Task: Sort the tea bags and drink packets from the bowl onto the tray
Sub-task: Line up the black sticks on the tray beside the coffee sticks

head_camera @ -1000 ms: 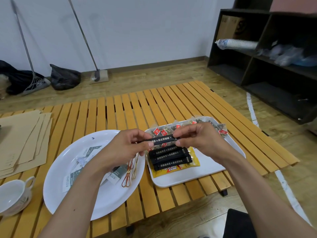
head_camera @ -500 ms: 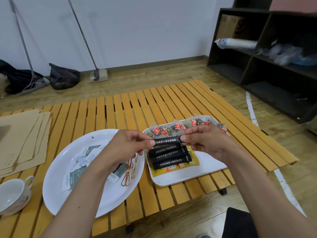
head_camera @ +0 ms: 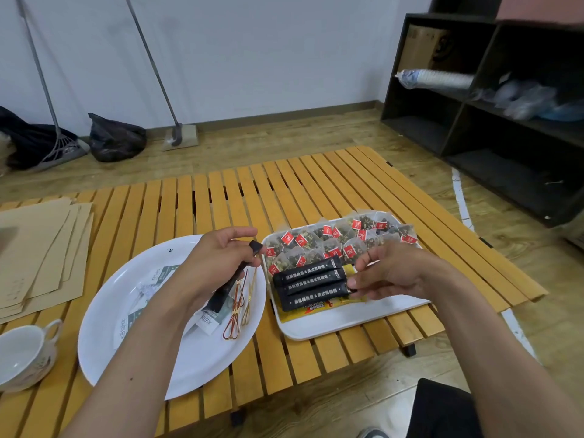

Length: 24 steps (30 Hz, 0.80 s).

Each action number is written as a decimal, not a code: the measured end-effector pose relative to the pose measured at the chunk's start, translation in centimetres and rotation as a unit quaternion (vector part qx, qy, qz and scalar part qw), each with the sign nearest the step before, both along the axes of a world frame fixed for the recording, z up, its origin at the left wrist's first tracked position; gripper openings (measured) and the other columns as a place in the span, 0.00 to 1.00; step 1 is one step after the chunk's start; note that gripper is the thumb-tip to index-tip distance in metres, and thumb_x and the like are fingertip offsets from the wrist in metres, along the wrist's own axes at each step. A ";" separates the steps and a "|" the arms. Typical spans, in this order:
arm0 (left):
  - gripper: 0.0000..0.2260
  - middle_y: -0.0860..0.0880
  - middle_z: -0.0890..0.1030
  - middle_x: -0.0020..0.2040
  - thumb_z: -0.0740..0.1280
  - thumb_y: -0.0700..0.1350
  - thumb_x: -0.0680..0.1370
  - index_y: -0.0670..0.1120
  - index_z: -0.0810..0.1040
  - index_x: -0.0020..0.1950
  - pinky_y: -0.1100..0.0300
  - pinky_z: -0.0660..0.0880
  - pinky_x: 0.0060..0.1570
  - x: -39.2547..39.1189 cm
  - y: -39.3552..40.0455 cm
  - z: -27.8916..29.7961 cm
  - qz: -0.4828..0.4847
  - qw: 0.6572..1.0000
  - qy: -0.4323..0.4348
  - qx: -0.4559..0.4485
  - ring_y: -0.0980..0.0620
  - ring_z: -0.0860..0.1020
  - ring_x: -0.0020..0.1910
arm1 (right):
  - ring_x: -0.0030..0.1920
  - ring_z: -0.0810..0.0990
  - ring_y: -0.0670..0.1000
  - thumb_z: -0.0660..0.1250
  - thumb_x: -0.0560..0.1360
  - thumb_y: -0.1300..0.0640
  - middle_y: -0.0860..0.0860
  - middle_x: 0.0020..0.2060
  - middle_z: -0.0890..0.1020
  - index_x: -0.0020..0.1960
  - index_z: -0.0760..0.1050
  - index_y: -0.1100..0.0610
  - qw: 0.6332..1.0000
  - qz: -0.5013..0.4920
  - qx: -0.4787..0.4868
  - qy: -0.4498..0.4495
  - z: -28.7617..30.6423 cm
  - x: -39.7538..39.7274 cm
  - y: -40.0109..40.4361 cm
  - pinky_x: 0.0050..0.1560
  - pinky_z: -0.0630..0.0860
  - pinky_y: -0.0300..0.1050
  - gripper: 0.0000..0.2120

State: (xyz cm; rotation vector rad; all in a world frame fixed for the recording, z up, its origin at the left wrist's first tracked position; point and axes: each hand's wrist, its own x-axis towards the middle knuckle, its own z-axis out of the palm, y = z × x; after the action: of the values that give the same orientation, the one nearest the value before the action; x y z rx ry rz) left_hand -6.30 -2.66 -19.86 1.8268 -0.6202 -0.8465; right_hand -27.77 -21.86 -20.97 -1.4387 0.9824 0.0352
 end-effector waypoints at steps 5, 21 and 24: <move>0.21 0.51 0.88 0.50 0.77 0.38 0.72 0.53 0.81 0.63 0.54 0.83 0.47 0.0 0.0 -0.1 0.003 1.000 0.011 -0.011 0.46 0.86 0.48 | 0.41 0.88 0.59 0.78 0.67 0.72 0.63 0.44 0.87 0.44 0.73 0.58 0.997 -0.004 -0.046 0.054 -0.1 0.6 0.6 0.28 0.80 0.40 0.17; 0.08 0.42 0.88 0.47 0.73 0.35 0.77 0.39 0.82 0.55 0.51 0.83 0.49 -1.1 -0.2 -0.5 -0.055 0.997 0.043 -0.022 0.46 0.88 0.48 | 0.36 0.85 0.54 0.81 0.65 0.67 0.60 0.37 0.87 0.37 0.75 0.57 0.985 0.011 -0.135 0.111 -0.3 1.2 1.0 0.26 0.76 0.38 0.15; 0.08 0.43 0.89 0.46 0.71 0.36 0.79 0.43 0.84 0.56 0.52 0.83 0.49 -1.1 -0.3 -0.6 -0.070 0.997 0.027 -0.016 0.48 0.87 0.49 | 0.36 0.85 0.53 0.80 0.68 0.66 0.56 0.32 0.86 0.38 0.74 0.57 0.986 -0.009 -0.138 0.096 -0.4 1.1 0.8 0.27 0.76 0.39 0.15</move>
State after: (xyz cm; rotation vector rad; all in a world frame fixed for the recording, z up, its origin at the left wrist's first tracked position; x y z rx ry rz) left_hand -7.39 -2.94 -20.44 1.7426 -0.7291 -0.9698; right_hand -26.65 -21.11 -21.41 -1.7028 1.1936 0.0267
